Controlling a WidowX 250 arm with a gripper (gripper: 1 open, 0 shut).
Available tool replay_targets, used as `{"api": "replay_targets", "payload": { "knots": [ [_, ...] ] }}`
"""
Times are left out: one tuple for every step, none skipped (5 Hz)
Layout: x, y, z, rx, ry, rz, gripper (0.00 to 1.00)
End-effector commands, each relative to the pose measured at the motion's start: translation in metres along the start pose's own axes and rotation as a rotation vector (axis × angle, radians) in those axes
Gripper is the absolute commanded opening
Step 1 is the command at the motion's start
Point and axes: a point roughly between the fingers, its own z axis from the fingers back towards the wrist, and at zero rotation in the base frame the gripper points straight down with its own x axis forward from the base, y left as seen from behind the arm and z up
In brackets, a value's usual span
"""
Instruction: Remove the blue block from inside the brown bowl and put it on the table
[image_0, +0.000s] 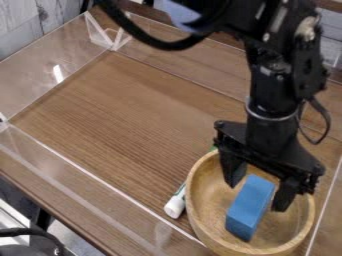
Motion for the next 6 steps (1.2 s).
{"api": "replay_targets", "payload": {
  "knots": [
    [0.005, 0.002, 0.000, -0.010, -0.037, 0.012, 1.00],
    [0.005, 0.004, -0.009, -0.008, -0.038, 0.010, 1.00],
    [0.004, 0.005, -0.019, -0.006, -0.042, 0.008, 1.00],
    [0.005, 0.005, -0.028, -0.005, -0.045, 0.006, 1.00],
    [0.006, 0.005, -0.033, -0.002, -0.049, 0.013, 0.00],
    [0.008, 0.006, -0.025, 0.012, -0.046, 0.012, 0.00]
  ]
}}
